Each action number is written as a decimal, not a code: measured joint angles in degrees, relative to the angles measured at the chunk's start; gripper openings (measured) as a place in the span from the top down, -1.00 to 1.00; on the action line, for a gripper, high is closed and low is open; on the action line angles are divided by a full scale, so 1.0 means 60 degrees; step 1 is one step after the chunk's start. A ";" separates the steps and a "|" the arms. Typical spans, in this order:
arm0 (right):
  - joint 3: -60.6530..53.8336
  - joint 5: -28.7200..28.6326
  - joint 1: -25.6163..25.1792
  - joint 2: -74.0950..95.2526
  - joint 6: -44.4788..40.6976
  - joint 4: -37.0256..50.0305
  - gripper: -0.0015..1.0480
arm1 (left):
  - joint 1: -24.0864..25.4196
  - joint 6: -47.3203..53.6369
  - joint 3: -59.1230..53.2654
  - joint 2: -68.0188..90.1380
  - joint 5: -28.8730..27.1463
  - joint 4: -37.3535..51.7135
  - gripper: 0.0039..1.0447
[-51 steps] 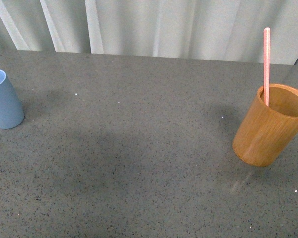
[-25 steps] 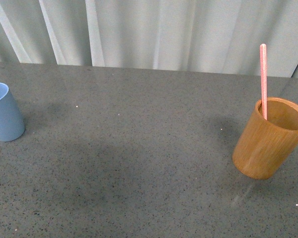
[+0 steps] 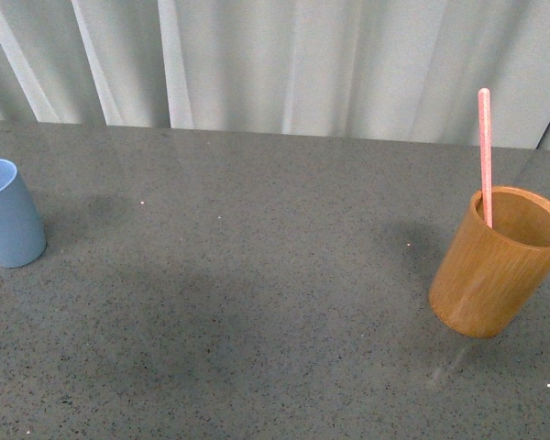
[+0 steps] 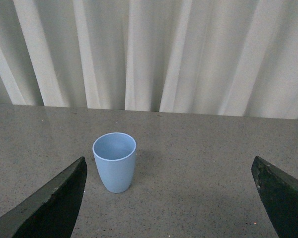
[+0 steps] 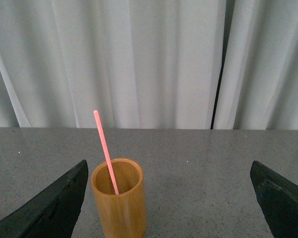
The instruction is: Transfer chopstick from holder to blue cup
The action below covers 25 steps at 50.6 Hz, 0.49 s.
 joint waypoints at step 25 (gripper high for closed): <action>0.0000 0.0000 0.0000 0.0000 0.0000 0.0000 -0.81 | 0.1220 0.0561 0.4189 0.7883 0.0335 -0.2408 -0.87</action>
